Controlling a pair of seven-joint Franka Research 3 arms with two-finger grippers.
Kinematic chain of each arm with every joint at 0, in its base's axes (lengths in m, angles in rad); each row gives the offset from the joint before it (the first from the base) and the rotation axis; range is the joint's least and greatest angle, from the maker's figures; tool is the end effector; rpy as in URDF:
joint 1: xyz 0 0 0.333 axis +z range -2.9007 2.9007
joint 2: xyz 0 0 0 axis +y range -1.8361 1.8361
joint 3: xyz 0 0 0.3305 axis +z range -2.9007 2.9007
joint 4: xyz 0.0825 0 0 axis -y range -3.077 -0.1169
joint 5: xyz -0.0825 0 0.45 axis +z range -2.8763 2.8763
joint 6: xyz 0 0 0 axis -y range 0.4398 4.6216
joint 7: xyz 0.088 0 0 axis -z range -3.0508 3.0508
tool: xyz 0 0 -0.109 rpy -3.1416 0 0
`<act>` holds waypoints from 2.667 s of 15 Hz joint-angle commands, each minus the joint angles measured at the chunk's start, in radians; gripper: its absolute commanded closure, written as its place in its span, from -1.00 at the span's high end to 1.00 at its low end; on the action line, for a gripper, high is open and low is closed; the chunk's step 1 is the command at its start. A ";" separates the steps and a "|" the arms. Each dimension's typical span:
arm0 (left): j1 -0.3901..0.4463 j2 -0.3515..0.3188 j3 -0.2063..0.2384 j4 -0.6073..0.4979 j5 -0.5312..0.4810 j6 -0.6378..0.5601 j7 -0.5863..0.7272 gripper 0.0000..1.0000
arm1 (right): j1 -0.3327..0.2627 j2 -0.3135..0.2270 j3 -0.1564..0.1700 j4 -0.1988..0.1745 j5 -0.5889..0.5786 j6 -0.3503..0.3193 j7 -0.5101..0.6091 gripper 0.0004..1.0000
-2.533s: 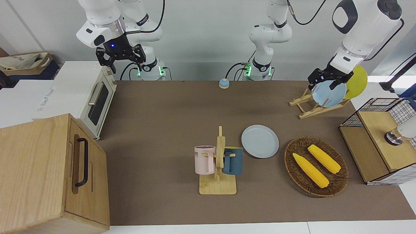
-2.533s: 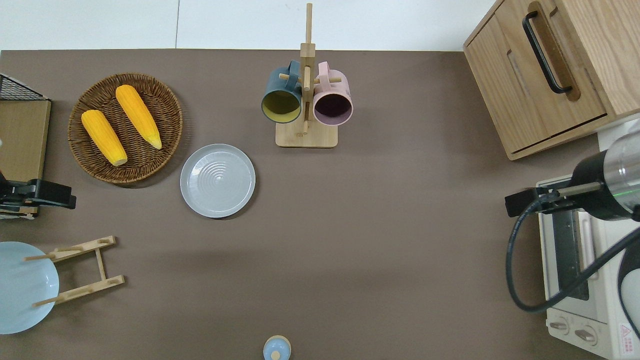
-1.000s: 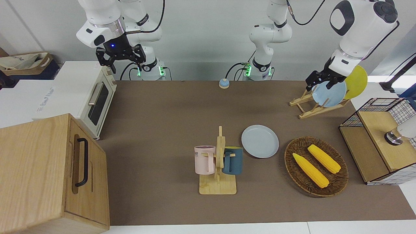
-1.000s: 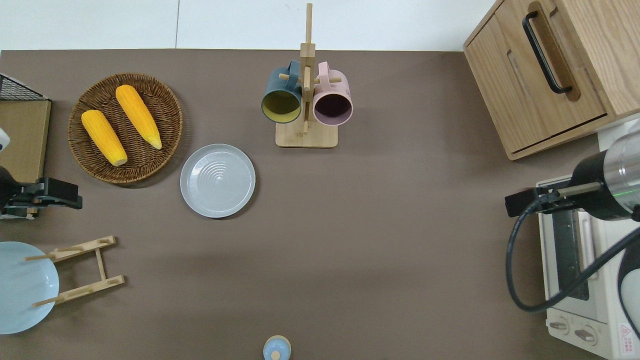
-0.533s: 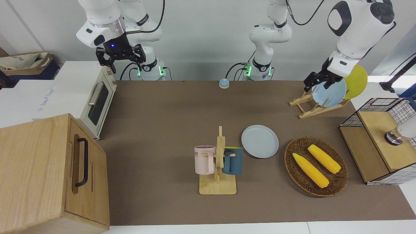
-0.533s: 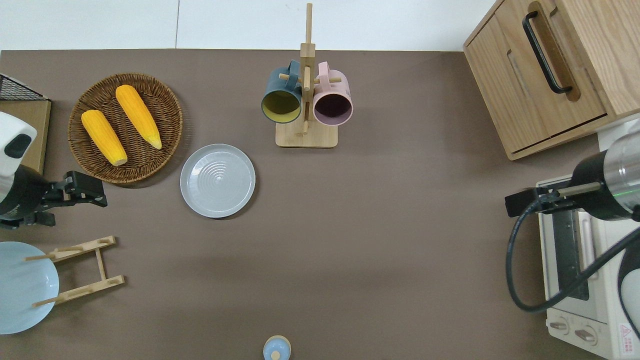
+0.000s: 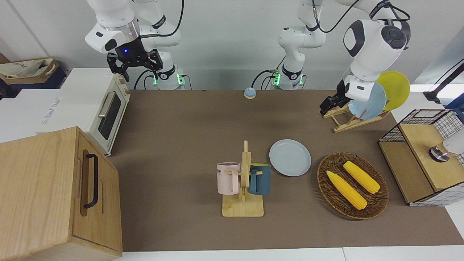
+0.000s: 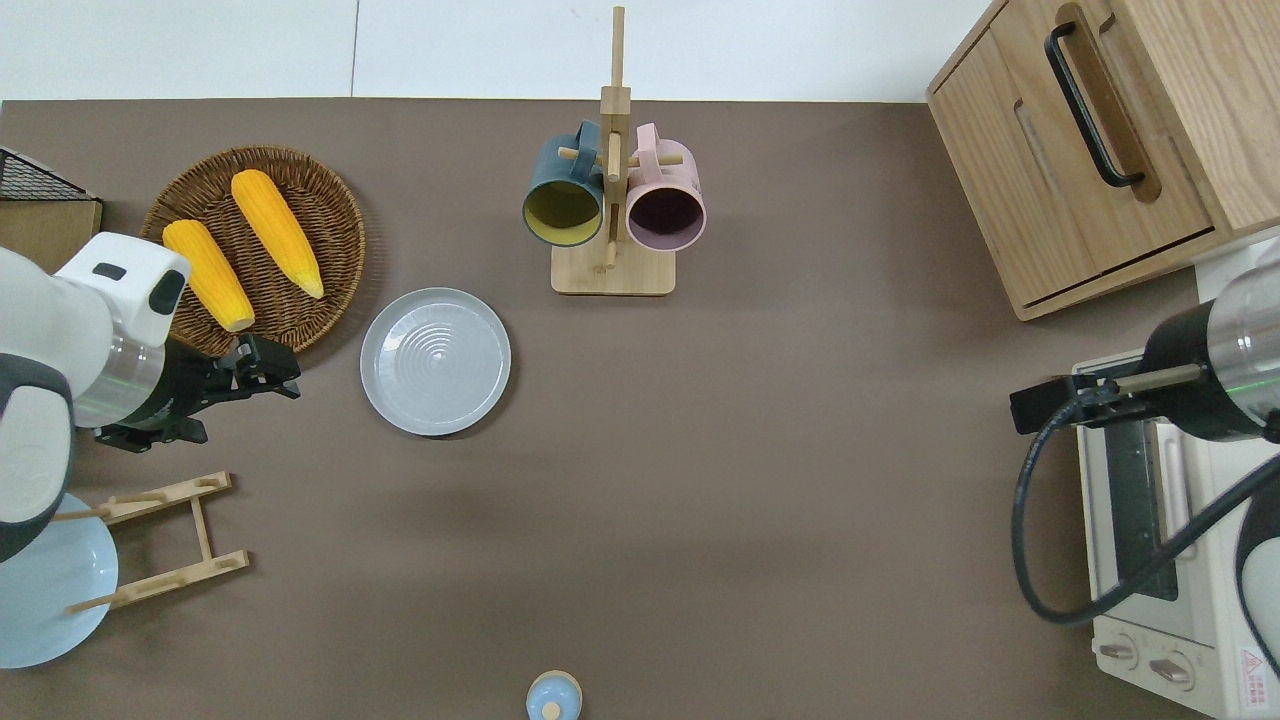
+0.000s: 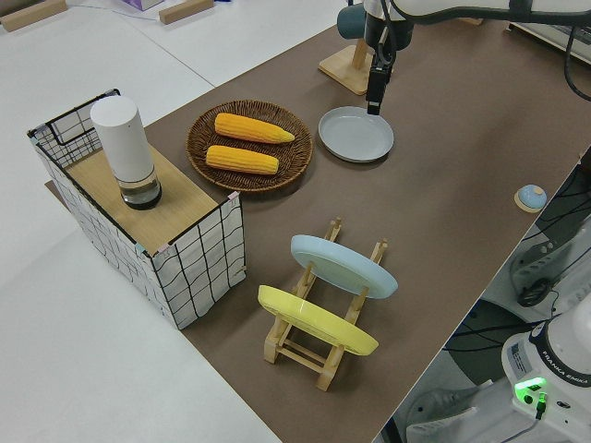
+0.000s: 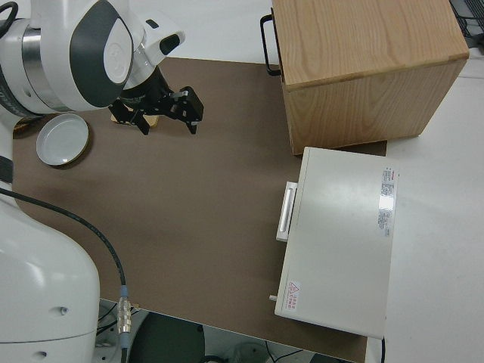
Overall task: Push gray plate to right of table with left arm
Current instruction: 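Move the left gripper toward the gray plate's edge nearest the basket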
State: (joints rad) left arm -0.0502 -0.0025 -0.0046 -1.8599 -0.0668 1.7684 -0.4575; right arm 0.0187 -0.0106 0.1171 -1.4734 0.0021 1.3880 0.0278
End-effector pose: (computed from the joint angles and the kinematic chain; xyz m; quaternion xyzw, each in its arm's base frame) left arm 0.6134 -0.0396 0.4994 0.9767 0.2075 -0.0512 0.0201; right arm 0.5915 0.0815 0.6796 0.9978 0.0541 -0.0373 0.0026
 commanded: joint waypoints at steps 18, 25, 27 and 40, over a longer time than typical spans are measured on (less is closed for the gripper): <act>-0.062 0.059 -0.035 -0.351 0.032 0.508 -0.248 0.98 | -0.020 -0.006 0.013 0.004 0.010 -0.012 0.000 0.97; -0.062 0.099 -0.035 -0.393 0.033 0.614 -0.250 0.98 | -0.020 -0.006 0.015 0.004 0.010 -0.012 0.001 0.97; -0.062 0.117 -0.035 -0.419 0.033 0.672 -0.250 0.98 | -0.020 -0.006 0.015 0.004 0.010 -0.012 0.001 0.97; -0.074 0.134 -0.035 -0.429 0.033 0.698 -0.279 -0.02 | -0.020 -0.006 0.015 0.004 0.010 -0.012 0.001 0.97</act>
State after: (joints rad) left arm -0.1063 0.1371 -0.0475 -2.2699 -0.0569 2.4399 -0.6894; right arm 0.0187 -0.0106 0.1171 -1.4734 0.0021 1.3880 0.0278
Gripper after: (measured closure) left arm 0.154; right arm 0.013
